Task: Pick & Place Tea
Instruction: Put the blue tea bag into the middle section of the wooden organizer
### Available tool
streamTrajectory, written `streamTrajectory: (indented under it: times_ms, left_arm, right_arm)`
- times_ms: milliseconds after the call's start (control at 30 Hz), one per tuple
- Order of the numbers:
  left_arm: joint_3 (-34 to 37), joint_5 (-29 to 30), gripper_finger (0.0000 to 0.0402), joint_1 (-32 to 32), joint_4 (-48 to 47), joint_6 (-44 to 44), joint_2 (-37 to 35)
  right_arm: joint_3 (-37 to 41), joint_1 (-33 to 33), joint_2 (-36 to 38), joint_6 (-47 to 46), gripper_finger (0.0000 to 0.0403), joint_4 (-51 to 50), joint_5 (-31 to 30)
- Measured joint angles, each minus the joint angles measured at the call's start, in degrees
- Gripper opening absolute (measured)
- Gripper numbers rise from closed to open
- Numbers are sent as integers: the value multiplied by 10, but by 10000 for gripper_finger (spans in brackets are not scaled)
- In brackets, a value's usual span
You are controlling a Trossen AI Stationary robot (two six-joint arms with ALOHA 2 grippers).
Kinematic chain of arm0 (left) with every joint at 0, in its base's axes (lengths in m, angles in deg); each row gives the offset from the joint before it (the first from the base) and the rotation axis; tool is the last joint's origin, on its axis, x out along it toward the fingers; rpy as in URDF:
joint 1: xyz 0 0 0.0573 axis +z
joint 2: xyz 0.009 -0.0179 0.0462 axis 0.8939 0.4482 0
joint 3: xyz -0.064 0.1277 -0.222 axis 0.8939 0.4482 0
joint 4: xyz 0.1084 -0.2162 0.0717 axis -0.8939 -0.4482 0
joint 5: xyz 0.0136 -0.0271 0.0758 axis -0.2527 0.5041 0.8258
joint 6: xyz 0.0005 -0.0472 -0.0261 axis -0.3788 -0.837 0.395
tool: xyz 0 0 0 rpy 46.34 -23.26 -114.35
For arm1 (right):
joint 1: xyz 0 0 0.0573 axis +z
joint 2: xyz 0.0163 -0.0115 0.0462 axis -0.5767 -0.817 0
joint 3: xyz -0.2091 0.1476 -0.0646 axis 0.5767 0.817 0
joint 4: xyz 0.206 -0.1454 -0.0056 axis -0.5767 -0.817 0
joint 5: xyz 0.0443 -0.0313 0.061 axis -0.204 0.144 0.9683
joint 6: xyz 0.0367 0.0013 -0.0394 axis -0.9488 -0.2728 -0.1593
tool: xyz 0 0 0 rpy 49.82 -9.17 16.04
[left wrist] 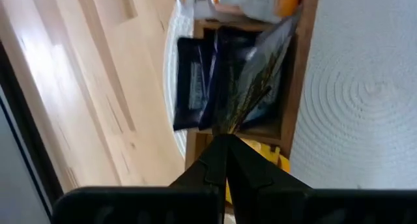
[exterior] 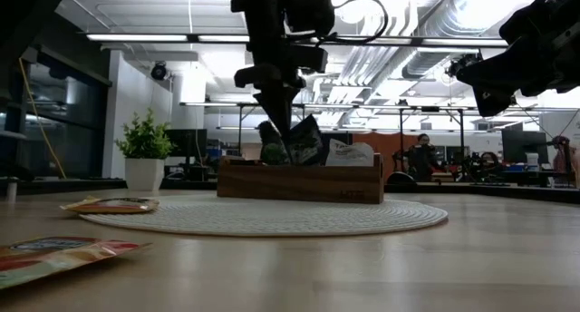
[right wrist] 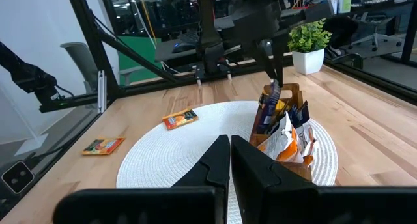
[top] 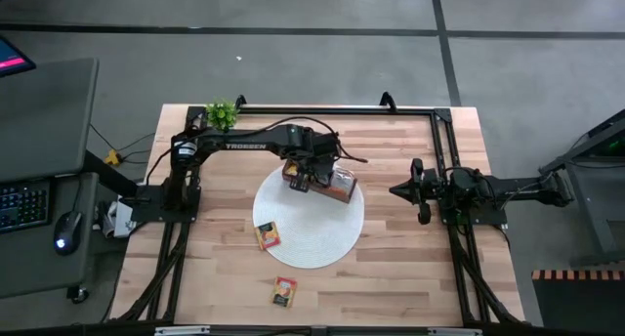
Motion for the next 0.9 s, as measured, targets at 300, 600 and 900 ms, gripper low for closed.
streamTrajectory:
  times_ms: [300,600,900]
  left_arm:
    - [0,23,1,0,-9,-1,0]
    - [0,58,1,0,-46,13,0]
    - [0,34,1,-2,-33,8,0]
  right_arm:
    - [0,0,0,0,12,0,0]
    - [0,0,0,0,12,0,0]
    - [0,0,0,0,12,0,0]
